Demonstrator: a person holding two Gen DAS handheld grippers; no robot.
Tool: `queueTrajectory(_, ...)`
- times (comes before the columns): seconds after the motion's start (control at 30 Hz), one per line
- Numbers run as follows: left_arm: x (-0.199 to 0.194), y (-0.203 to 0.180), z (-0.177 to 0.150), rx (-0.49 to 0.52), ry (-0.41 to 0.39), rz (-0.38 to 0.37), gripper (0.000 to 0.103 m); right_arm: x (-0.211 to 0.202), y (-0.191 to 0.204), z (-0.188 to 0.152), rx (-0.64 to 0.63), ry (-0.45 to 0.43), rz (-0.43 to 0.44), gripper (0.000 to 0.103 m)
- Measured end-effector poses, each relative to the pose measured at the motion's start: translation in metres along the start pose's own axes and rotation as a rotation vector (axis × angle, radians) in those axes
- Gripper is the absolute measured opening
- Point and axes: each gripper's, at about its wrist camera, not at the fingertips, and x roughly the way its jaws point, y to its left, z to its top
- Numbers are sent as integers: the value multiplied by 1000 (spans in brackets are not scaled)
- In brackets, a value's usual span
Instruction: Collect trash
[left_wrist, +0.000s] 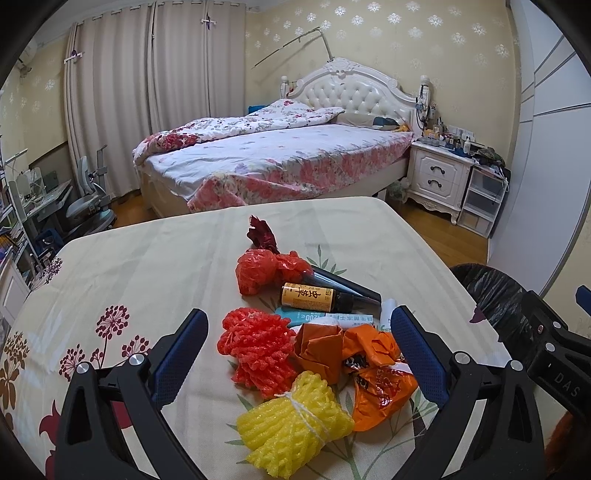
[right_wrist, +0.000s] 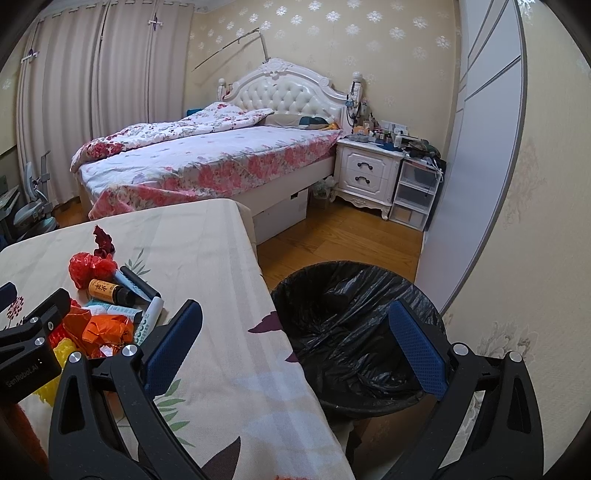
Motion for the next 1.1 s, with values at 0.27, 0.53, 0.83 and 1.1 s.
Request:
queueTrajectory(0.27,-1,-1,1,2,1,-2,97,-6,-5,6,0,-1,0,99)
queueTrajectory(0.53,0,0,1,2,2,-2,97,-4,-2,3,2,1,1,99)
queueTrajectory(0.83,2,2,1,2,3,-2,97,-4,-3,3,3,1,1,99)
queueTrajectory(1.1,1,1,1,3,3,-4,97,-3,-3,3,4,1,2,99)
